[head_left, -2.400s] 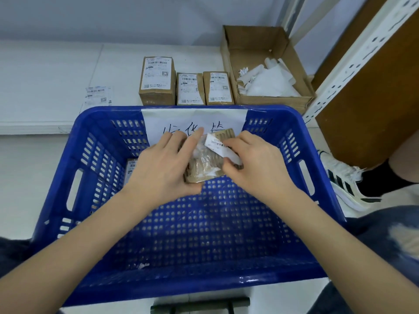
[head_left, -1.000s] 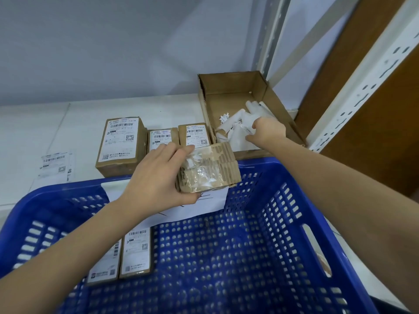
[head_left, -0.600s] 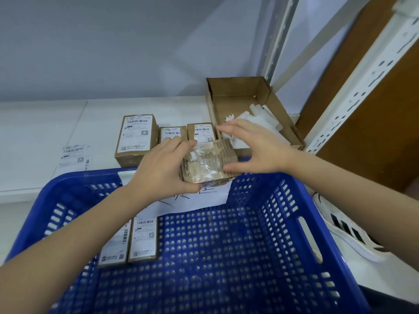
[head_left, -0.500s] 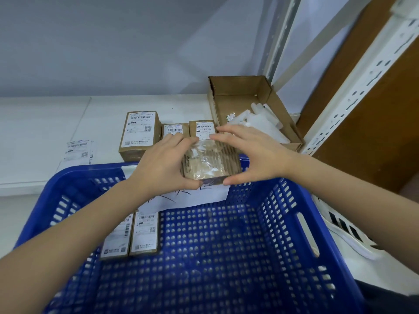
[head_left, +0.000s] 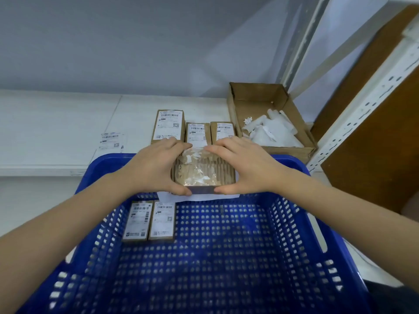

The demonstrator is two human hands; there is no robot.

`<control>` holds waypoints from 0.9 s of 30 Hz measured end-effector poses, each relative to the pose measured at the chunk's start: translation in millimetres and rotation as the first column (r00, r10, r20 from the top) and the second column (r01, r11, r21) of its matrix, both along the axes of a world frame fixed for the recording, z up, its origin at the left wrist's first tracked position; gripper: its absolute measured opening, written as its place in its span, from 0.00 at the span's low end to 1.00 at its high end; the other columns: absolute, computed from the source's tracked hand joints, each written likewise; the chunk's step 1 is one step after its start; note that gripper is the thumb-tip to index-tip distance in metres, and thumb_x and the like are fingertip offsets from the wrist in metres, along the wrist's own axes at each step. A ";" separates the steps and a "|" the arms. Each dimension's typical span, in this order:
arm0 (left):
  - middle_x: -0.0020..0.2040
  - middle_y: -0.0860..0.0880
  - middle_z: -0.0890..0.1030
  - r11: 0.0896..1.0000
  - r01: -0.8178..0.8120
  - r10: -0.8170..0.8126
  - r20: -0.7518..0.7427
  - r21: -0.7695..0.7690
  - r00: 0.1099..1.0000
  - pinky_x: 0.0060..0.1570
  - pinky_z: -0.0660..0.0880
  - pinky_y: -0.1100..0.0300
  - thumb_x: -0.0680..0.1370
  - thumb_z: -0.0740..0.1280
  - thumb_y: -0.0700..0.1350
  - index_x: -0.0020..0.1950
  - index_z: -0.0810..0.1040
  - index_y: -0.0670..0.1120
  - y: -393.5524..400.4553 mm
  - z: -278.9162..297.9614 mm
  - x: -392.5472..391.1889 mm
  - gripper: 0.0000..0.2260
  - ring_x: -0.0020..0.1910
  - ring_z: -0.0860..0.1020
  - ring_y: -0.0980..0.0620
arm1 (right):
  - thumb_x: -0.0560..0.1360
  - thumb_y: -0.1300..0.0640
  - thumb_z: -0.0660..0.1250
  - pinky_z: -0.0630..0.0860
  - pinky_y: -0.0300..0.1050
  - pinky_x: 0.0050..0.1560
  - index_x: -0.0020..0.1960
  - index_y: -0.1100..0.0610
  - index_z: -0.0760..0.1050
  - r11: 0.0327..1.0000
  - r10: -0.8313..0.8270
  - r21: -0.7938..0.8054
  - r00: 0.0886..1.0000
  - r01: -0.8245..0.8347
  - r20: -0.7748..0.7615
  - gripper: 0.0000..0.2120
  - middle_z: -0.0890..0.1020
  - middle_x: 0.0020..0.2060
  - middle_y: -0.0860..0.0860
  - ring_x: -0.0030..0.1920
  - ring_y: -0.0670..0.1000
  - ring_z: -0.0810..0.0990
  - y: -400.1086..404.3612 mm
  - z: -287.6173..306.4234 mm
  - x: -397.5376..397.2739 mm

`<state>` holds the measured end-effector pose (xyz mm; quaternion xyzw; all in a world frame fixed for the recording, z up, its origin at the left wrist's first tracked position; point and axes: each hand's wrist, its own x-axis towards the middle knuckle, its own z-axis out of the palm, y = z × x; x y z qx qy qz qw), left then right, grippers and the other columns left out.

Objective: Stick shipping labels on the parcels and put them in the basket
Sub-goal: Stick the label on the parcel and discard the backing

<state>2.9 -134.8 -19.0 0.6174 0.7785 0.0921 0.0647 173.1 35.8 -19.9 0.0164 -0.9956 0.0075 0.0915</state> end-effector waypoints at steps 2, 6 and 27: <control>0.65 0.54 0.71 1.000 0.013 -0.013 0.047 -0.003 0.999 0.58 0.70 0.58 0.59 0.74 0.68 0.73 0.64 0.51 -11.1 3.7 -7.7 0.48 0.63 0.69 0.54 | 0.66 0.35 0.67 0.72 0.50 0.59 0.73 0.54 0.62 1.000 -0.010 -0.027 0.999 0.011 0.053 0.41 0.73 0.62 0.54 0.60 0.54 0.73 -14.8 1.1 -8.0; 0.65 0.54 0.71 1.000 0.030 -0.030 -0.001 -0.004 1.000 0.57 0.70 0.57 0.61 0.78 0.60 0.72 0.66 0.51 -29.5 6.4 -23.8 0.43 0.62 0.68 0.55 | 0.66 0.30 0.64 0.67 0.51 0.63 0.76 0.53 0.57 1.000 -0.023 -0.002 0.993 0.023 0.116 0.46 0.66 0.70 0.56 0.66 0.56 0.68 -46.5 -2.3 -31.0; 0.67 0.40 0.70 0.794 -0.596 0.602 0.021 -0.119 0.798 0.59 0.70 0.48 0.77 0.67 0.50 0.72 0.64 0.41 -82.1 -42.2 -188.0 0.27 0.64 0.70 0.41 | 0.68 0.30 0.64 0.65 0.43 0.43 0.74 0.47 0.54 0.900 -0.377 -0.172 0.913 0.401 0.155 0.41 0.71 0.62 0.52 0.59 0.53 0.73 -129.3 -29.8 -157.2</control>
